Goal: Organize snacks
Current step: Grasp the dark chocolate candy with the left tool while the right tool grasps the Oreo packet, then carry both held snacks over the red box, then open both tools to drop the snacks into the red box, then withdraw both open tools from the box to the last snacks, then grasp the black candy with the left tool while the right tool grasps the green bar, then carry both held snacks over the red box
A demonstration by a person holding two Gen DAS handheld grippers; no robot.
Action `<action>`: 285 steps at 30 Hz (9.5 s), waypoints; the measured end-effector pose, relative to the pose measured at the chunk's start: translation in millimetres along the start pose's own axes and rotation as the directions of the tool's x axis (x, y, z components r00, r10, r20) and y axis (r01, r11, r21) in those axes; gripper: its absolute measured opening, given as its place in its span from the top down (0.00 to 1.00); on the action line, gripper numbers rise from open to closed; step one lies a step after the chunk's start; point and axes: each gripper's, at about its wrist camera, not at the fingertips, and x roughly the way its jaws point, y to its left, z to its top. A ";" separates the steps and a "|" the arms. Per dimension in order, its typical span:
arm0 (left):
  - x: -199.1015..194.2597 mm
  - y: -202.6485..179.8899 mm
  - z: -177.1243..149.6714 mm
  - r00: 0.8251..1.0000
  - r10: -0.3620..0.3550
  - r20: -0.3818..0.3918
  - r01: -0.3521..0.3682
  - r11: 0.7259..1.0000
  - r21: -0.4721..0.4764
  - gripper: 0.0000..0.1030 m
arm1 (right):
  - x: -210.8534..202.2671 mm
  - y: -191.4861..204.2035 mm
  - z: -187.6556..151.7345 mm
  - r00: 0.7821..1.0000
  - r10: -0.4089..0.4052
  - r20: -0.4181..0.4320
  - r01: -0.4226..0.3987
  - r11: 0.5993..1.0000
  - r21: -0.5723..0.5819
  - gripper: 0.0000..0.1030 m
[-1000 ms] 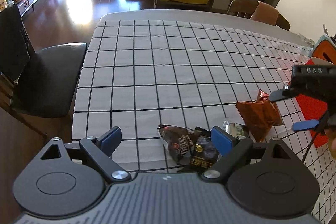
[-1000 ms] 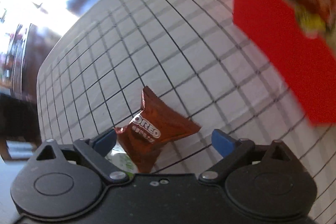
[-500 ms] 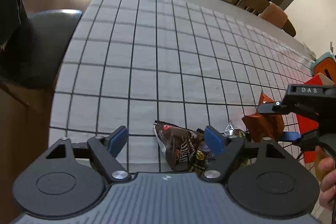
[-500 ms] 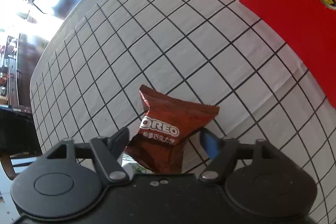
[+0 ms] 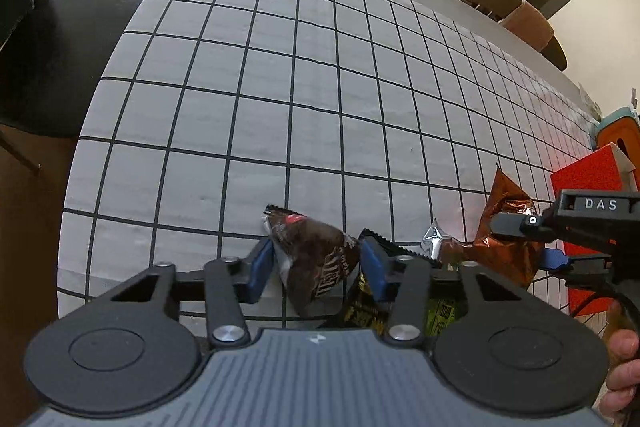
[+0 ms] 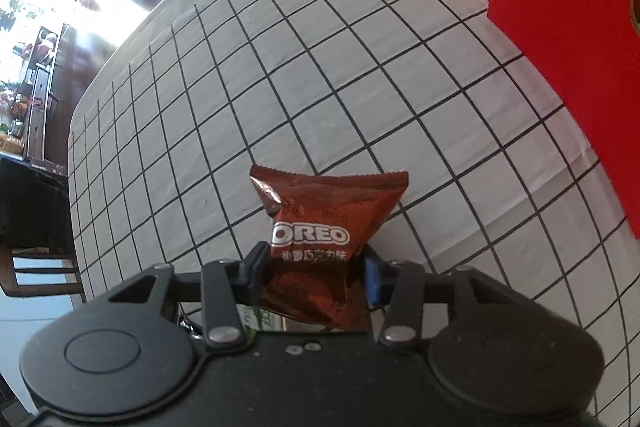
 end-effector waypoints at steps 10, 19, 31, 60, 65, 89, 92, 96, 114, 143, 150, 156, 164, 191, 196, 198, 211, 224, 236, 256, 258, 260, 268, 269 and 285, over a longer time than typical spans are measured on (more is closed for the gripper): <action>-9.0 5.7 -8.0 1.000 0.005 0.028 -0.005 1.000 -0.024 0.71 | -15.6 -10.5 -7.1 0.999 0.012 0.033 -0.011 0.998 -0.057 0.64; -36.0 13.8 -22.1 0.997 0.005 0.079 0.001 0.997 -0.076 0.72 | -45.3 -28.5 -18.6 0.998 0.055 0.043 -0.051 0.994 -0.092 0.64; -86.0 -28.0 -42.6 0.989 -0.027 0.145 0.028 1.000 -0.004 0.72 | -101.6 -48.0 -30.0 0.993 0.097 0.073 -0.080 0.974 -0.212 0.64; -94.8 -277.3 -55.9 0.976 -0.131 0.171 0.069 0.943 0.326 0.71 | -202.0 -182.6 30.3 0.960 0.068 0.273 0.042 0.925 -0.377 0.64; -79.9 -324.1 -57.0 0.980 -0.126 0.155 0.062 0.929 0.365 0.71 | -208.4 -209.4 48.2 0.956 0.058 0.288 0.062 0.918 -0.391 0.64; 33.4 -457.1 -65.4 0.999 -0.031 0.006 0.024 0.881 0.473 0.71 | -170.0 -290.1 124.9 0.978 -0.046 0.202 0.136 0.879 -0.457 0.64; 47.7 -464.7 -65.4 1.000 0.006 -0.006 -0.002 0.873 0.488 0.71 | -159.6 -288.8 131.3 0.979 -0.054 0.197 0.146 0.860 -0.489 0.64; 62.9 -471.3 -65.3 0.999 0.052 -0.012 -0.039 0.862 0.505 0.71 | -149.4 -289.1 138.6 0.984 -0.057 0.168 0.134 0.857 -0.498 0.64; 84.6 -488.1 -67.5 0.987 0.144 -0.075 -0.079 0.829 0.554 0.71 | -138.5 -288.3 145.5 0.989 -0.060 0.137 0.121 0.856 -0.503 0.63; -1.7 -445.9 -70.7 0.994 -0.049 0.092 -0.002 0.872 0.489 0.37 | -199.4 -274.8 109.6 0.975 0.065 0.211 0.045 0.878 -0.476 0.14; -31.7 -422.5 -74.3 0.985 -0.089 0.150 0.005 0.874 0.486 0.31 | -220.8 -255.4 82.8 0.962 0.117 0.247 0.026 0.860 -0.509 0.08; -59.2 -390.0 -79.2 0.974 -0.097 0.204 -0.014 0.876 0.482 0.25 | -231.3 -235.5 60.7 0.950 0.181 0.255 -0.018 0.847 -0.532 0.01; -93.6 -332.1 -81.3 0.958 -0.079 0.277 -0.058 0.889 0.453 0.19 | -229.6 -196.0 23.3 0.932 0.250 0.262 -0.052 0.809 -0.586 0.00; -93.4 -129.4 -57.7 0.971 0.027 0.236 -0.123 0.906 0.405 0.17 | -138.1 -53.9 -52.1 0.974 0.172 0.150 -0.060 0.828 -0.558 0.00; -70.6 -98.7 -48.9 0.982 0.054 0.179 -0.128 0.892 0.434 0.17 | -112.4 -36.5 -59.4 0.985 0.126 0.115 -0.047 0.847 -0.530 0.00; -59.6 -88.0 -46.4 0.986 0.078 0.149 -0.136 0.890 0.435 0.17 | -102.3 -31.1 -60.4 0.988 0.111 0.107 -0.040 0.855 -0.518 0.00; -13.1 -51.7 -38.1 0.996 0.074 0.042 -0.085 0.908 0.411 0.18 | -54.0 -1.5 -62.6 0.997 0.018 0.081 0.022 0.886 -0.464 0.02; -6.7 -40.1 -32.3 1.000 -0.004 0.005 0.002 0.941 0.337 0.47 | -30.7 23.8 -64.1 0.994 -0.036 0.101 0.081 0.870 -0.487 0.09; -26.2 -4.3 -34.9 0.997 0.048 0.066 -0.060 0.976 0.208 0.67 | 7.1 60.5 -74.6 0.987 -0.120 0.104 0.158 0.827 -0.539 0.21; -41.5 11.3 -50.2 0.994 0.062 0.085 -0.074 0.986 0.147 0.67 | 33.3 79.9 -94.5 0.981 -0.161 0.108 0.194 0.829 -0.525 0.59; -42.5 9.7 -51.2 0.994 0.062 0.087 -0.074 0.987 0.145 0.67 | 28.8 72.6 -91.2 0.984 -0.142 0.103 0.175 0.831 -0.527 0.60; -43.5 7.2 -52.5 0.994 0.061 0.086 -0.073 0.987 0.146 0.67 | 22.8 63.5 -91.5 0.986 -0.128 0.104 0.164 0.829 -0.535 0.60; -54.2 -14.7 -60.7 0.994 0.054 0.091 -0.068 0.985 0.158 0.67 | -16.6 34.4 -93.9 0.994 -0.062 0.092 0.102 0.831 -0.546 0.60; -56.3 -18.7 -61.6 0.994 0.052 0.091 -0.066 0.985 0.159 0.67 | -23.2 30.4 -93.5 0.994 -0.054 0.094 0.097 0.829 -0.551 0.60; -93.5 -127.4 -67.7 0.991 0.033 0.133 -0.064 0.970 0.235 0.67 | -115.5 -34.9 -62.1 0.993 0.042 0.114 0.032 0.815 -0.579 0.60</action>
